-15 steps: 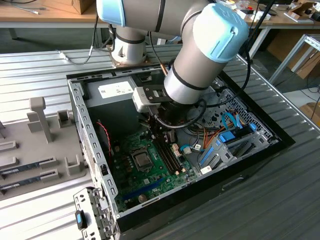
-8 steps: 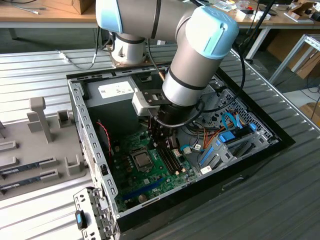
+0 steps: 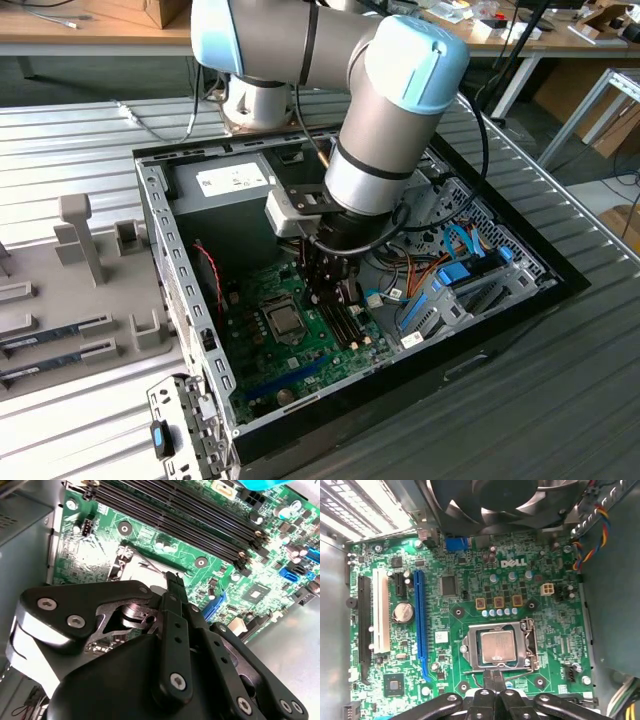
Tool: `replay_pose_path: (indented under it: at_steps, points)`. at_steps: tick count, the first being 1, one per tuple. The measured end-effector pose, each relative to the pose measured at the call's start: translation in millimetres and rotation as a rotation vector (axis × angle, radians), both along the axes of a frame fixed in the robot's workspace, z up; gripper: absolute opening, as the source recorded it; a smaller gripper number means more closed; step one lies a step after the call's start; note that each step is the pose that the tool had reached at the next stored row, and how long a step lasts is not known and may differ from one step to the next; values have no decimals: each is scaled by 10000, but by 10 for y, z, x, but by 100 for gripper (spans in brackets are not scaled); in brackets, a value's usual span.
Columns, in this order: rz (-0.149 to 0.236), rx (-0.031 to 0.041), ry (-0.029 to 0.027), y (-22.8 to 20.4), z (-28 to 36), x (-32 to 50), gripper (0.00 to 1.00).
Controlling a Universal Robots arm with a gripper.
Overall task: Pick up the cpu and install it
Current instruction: 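Close the cpu cover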
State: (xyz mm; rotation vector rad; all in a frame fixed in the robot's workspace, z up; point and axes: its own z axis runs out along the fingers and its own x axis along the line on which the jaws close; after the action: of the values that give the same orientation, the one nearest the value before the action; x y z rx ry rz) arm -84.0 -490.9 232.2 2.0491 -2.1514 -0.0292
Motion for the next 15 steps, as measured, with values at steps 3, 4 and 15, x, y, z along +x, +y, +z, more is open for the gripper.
replay_pose_path:
  at_steps: [3, 4, 15]
  points:
    - [0, -14, 0, 0, -51, 0, 11]
    - [0, -15, 1, 0, -62, 0, 11]
    - [0, -22, 0, -15, -178, -8, 11]
